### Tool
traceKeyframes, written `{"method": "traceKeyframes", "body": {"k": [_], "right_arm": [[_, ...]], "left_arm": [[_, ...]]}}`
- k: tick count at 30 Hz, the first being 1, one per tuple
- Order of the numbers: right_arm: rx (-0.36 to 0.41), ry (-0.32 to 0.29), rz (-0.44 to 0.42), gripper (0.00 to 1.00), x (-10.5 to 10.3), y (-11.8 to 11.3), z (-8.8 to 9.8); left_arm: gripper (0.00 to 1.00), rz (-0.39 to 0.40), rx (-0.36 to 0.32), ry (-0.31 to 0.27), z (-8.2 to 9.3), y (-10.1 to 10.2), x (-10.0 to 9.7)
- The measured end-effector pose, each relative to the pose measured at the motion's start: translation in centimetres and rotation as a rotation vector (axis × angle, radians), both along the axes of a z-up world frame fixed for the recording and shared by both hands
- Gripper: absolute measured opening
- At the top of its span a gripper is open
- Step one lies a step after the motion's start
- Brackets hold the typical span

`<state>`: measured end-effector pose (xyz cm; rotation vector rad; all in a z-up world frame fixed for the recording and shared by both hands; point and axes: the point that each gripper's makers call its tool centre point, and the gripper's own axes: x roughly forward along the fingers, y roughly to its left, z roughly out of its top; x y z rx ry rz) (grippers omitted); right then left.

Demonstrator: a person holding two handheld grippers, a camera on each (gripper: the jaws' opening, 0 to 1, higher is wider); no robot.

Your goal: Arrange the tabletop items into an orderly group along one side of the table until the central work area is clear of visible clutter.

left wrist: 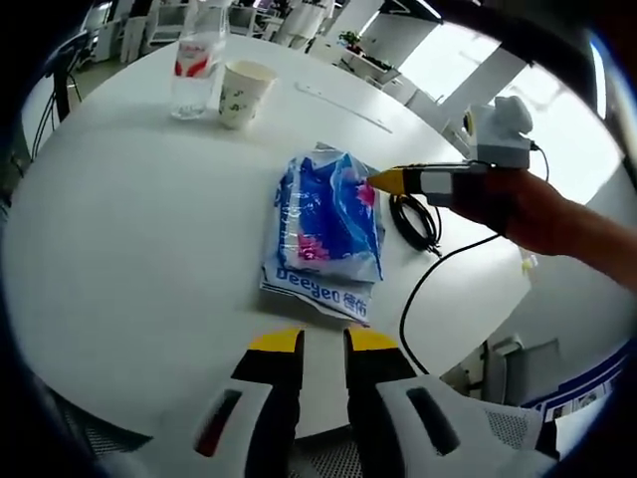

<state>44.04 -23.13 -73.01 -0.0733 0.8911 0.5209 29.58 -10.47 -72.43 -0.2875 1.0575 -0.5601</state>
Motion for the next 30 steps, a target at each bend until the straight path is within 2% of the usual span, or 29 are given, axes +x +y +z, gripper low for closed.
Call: {"method": "traceKeyframes", "body": {"k": [8, 13, 15, 17, 30], "right_arm": [[-0.012, 0.007, 0.026, 0.14, 0.2, 0.6, -0.4], [-0.010, 0.009, 0.039, 0.04, 0.1, 0.9, -0.6], [0.022, 0.025, 0.043, 0.03, -0.1, 1.1, -0.7], [0.021, 0.024, 0.051, 0.01, -0.4, 1.1, -0.7], [0.026, 0.029, 0.067, 0.00, -2.1, 0.1, -0.6]], "left_arm": [[0.13, -0.004, -0.001, 0.008, -0.3, 0.0, -0.1], [0.13, 0.002, 0.001, 0.008, -0.4, 0.1, 0.1], [0.13, 0.004, -0.001, 0.011, -0.4, 0.1, 0.0], [0.13, 0.006, -0.001, 0.014, -0.5, 0.2, -0.1], [0.13, 0.007, -0.008, 0.021, -0.6, -0.1, -0.1]]}}
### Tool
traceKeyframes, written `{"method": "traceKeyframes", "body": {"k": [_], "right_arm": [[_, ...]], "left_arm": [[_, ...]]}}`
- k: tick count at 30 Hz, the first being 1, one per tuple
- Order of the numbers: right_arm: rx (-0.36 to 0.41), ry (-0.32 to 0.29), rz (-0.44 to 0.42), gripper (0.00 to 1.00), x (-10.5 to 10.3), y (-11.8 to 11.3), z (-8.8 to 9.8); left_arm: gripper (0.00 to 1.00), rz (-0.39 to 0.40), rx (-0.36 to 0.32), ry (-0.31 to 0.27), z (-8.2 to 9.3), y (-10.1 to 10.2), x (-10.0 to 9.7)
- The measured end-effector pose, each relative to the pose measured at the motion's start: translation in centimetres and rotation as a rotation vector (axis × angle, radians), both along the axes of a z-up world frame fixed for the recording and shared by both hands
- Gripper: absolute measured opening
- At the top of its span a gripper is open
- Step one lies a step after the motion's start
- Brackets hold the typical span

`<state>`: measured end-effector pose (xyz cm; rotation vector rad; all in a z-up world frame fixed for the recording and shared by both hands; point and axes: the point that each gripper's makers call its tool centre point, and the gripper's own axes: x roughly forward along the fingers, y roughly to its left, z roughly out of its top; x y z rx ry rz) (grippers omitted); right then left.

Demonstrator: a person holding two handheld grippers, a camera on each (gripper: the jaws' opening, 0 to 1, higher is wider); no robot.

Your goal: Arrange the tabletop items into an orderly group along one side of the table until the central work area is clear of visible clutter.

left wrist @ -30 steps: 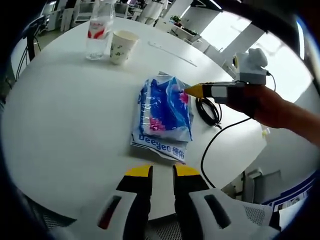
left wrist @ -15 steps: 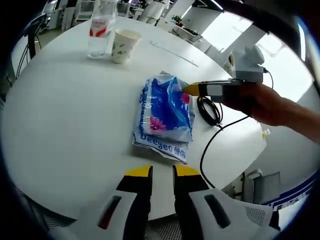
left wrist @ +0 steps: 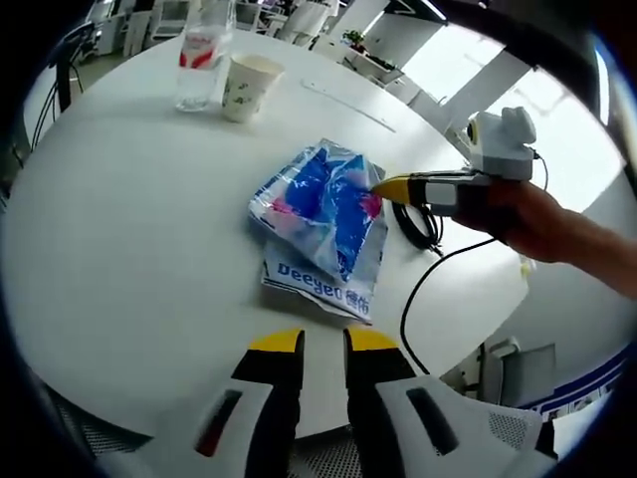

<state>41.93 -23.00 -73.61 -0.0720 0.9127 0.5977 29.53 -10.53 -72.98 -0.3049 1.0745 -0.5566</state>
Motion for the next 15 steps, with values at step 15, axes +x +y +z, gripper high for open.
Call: {"method": "traceKeyframes", "body": {"k": [15], "right_arm": [[0.093, 0.028, -0.202, 0.00, -4.1, -1.6, -0.1]], "left_arm": [[0.12, -0.020, 0.004, -0.005, -0.2, -0.6, -0.1]]}}
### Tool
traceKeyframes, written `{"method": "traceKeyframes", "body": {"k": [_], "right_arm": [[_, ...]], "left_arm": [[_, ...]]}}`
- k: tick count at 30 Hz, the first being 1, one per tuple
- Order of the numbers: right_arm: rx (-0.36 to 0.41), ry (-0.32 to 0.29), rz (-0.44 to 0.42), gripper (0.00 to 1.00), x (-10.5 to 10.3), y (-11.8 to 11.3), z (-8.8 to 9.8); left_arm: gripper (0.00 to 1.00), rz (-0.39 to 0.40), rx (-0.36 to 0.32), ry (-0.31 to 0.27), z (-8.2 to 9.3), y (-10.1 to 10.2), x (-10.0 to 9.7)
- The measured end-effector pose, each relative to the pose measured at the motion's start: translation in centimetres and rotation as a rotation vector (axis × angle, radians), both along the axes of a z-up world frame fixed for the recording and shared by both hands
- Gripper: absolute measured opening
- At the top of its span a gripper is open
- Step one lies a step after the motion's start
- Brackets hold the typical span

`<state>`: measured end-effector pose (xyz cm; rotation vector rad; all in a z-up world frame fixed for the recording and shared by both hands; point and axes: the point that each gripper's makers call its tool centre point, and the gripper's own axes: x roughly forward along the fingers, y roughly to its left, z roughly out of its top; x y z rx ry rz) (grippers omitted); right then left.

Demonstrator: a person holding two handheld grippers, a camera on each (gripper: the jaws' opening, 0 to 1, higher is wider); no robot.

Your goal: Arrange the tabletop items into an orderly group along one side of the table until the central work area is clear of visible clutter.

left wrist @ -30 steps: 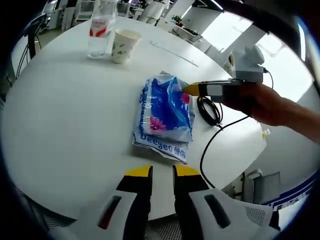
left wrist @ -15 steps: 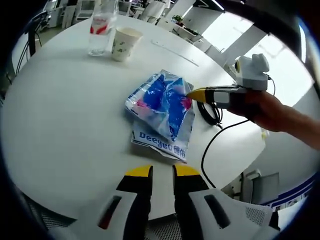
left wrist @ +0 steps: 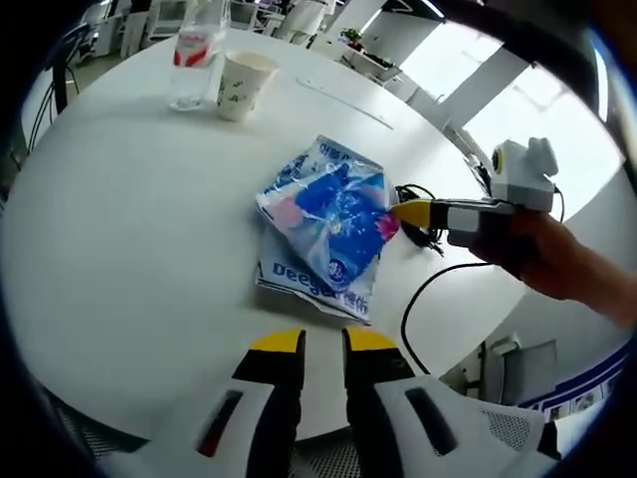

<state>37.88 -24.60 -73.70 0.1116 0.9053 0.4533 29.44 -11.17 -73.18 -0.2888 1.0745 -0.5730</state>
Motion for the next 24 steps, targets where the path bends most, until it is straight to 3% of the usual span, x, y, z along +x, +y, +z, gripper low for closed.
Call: {"method": "traceKeyframes", "body": {"k": [11, 24], "right_arm": [[0.020, -0.004, -0.074, 0.00, -2.7, -0.7, 0.4], [0.053, 0.005, -0.113, 0.00, -4.8, 0.7, 0.5]], "left_arm": [[0.11, -0.003, 0.023, -0.015, -0.1, 0.4, 0.2], [0.13, -0.002, 0.089, -0.063, -0.4, 1.5, 1.0]]}}
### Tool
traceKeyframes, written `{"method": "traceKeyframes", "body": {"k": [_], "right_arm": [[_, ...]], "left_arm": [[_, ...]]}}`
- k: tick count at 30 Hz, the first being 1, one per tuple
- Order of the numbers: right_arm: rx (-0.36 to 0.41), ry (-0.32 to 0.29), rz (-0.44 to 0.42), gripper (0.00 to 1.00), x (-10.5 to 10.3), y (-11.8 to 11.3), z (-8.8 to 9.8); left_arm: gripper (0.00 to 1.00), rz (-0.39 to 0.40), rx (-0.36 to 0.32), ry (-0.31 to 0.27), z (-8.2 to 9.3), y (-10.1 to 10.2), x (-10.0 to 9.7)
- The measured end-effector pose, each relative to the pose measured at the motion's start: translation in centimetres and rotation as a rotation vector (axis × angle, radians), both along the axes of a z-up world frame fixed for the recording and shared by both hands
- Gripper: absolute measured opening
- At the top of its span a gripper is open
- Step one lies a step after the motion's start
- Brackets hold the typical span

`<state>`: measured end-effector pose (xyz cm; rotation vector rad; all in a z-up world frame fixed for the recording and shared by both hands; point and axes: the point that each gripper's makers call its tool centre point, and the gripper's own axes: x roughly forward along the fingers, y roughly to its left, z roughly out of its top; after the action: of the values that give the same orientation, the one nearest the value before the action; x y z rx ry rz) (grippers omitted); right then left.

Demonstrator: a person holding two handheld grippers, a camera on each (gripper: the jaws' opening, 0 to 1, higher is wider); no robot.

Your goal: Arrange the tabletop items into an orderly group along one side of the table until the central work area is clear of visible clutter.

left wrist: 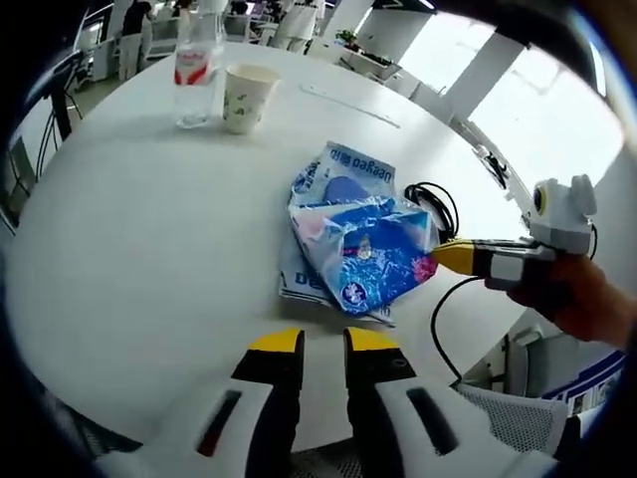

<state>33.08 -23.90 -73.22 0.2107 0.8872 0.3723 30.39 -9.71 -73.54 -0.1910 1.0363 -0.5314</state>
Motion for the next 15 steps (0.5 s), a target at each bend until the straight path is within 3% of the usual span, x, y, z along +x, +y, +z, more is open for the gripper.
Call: {"method": "traceKeyframes", "body": {"k": [12, 15], "right_arm": [[-0.001, 0.012, -0.025, 0.11, 0.2, 0.1, -0.4], [0.016, 0.043, -0.034, 0.12, 0.0, 0.3, -1.2]], "left_arm": [[0.13, -0.008, -0.007, -0.007, 0.0, -0.3, 0.2], [0.13, -0.009, -0.011, -0.006, 0.1, -0.4, 0.2]]}}
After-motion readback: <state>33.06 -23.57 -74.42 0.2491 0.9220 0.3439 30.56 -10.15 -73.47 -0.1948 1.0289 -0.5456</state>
